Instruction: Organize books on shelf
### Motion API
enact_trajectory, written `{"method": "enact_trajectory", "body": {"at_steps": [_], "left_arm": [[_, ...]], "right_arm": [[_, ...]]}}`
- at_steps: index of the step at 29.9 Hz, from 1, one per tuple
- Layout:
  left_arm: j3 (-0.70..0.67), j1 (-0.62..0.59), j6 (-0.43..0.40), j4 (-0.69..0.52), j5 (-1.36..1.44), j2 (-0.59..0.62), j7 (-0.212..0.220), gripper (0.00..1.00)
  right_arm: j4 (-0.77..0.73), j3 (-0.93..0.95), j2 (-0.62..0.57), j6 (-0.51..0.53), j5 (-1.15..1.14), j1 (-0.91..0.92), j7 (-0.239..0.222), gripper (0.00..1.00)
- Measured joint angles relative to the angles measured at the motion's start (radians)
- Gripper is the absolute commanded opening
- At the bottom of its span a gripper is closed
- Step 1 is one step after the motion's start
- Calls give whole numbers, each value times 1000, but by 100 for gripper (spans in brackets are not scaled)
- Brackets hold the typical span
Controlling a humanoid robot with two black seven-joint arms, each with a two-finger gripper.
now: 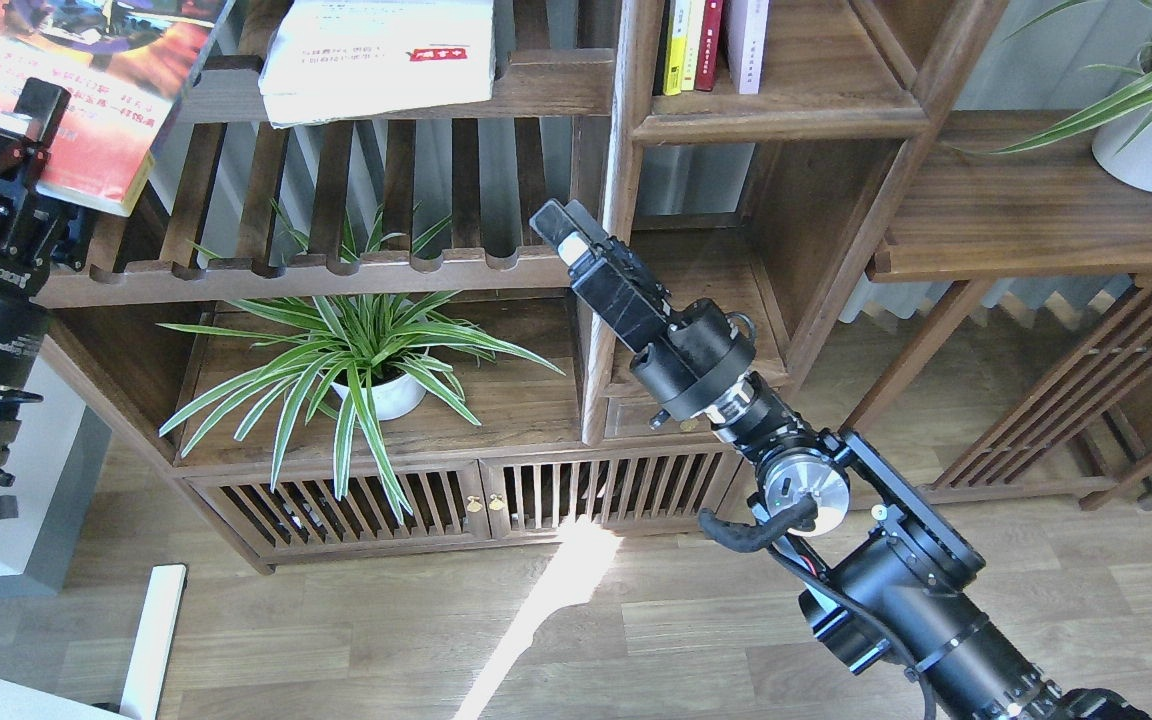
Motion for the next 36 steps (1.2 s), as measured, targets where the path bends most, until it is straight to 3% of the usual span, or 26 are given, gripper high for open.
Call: {"method": "enact_trajectory", "body": {"at_steps": [15, 36], "left_arm": [[67, 101, 0, -149, 115, -4, 9, 0], [298, -155, 0, -142, 166, 73, 31, 0]], "right_arm": [[-2, -13, 0, -9, 0, 9, 0, 100], [-1, -37, 0, -9, 0, 17, 0, 100]]}}
